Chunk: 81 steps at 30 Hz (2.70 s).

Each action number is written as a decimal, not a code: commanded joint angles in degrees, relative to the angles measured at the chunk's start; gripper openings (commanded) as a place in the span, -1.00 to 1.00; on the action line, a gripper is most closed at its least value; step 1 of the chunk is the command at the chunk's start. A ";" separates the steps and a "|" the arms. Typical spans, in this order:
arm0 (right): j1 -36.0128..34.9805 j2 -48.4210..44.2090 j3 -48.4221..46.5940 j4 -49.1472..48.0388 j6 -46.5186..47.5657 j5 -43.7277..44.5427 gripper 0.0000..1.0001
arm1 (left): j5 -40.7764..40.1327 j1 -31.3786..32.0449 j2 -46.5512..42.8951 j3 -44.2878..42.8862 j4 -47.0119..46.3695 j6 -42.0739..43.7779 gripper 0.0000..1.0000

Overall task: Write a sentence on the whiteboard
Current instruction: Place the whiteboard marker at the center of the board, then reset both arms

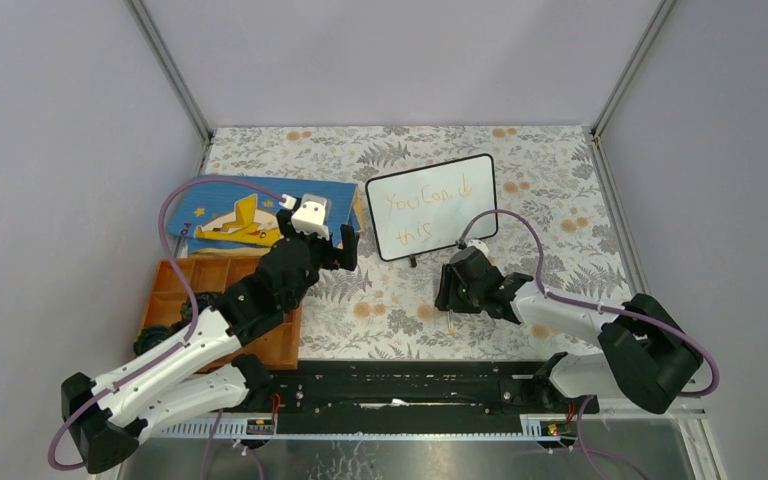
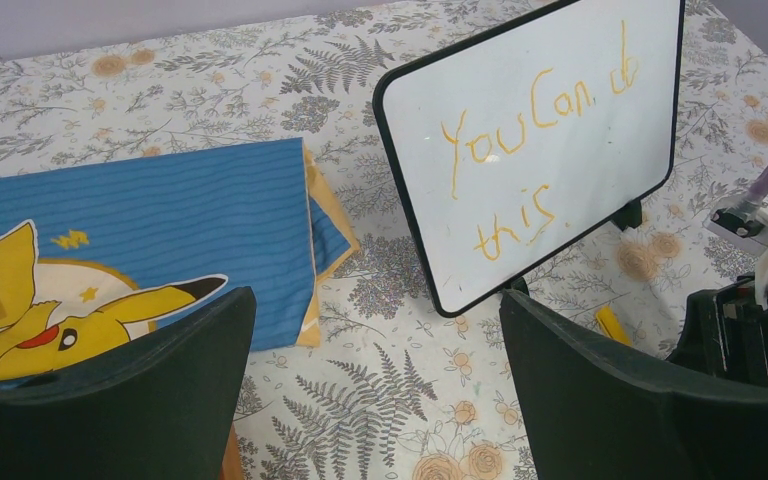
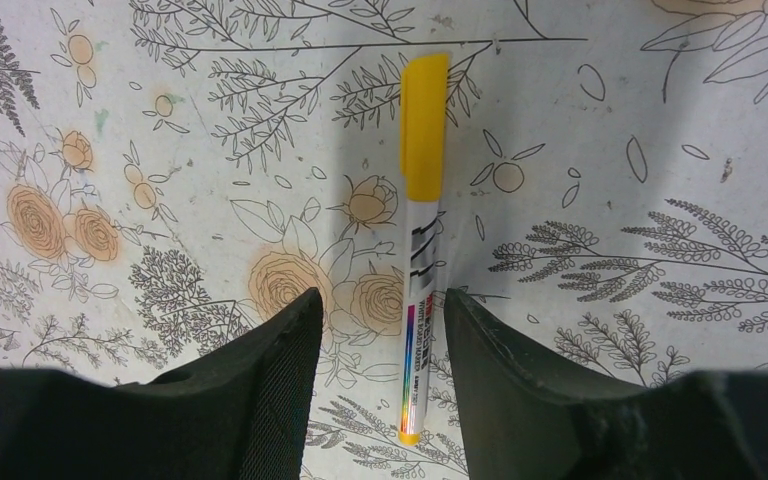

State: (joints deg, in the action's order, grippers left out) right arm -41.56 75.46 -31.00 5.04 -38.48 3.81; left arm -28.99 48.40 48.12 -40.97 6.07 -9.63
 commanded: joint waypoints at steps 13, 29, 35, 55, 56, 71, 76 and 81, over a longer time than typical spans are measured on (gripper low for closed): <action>0.16 -5.49 -5.60 16.62 4.88 6.69 0.10 | -3.46 0.60 0.25 0.54 -3.01 1.37 0.97; -0.60 -17.26 -19.38 3.26 18.08 12.47 0.20 | -5.27 0.60 5.84 -8.65 8.23 -12.59 0.98; -7.31 -12.22 -24.21 -4.20 8.56 43.48 0.43 | -4.54 0.57 6.21 -11.21 12.23 -26.59 0.97; -7.32 -19.96 -32.89 -26.60 29.15 30.66 1.00 | -8.01 0.55 5.18 -22.09 17.22 -19.04 0.98; -7.33 -19.85 -34.23 -23.51 30.17 30.76 1.00 | -7.97 0.55 4.34 -22.48 15.94 -17.26 0.98; -7.70 -20.75 -39.35 -28.81 51.96 54.82 1.00 | -5.03 0.52 3.35 -45.50 5.17 3.63 0.98; -7.65 -29.39 -34.74 -19.16 37.30 38.12 1.00 | -5.85 0.55 2.08 -44.60 3.86 3.69 0.98; -7.61 -32.27 -34.76 -10.96 28.28 32.57 1.00 | -6.25 0.54 1.51 -40.03 5.14 1.57 0.98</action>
State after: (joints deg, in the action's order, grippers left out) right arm -48.82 44.14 -65.04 -11.51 -1.41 43.68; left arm -34.76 48.75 49.23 -84.68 11.90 -8.10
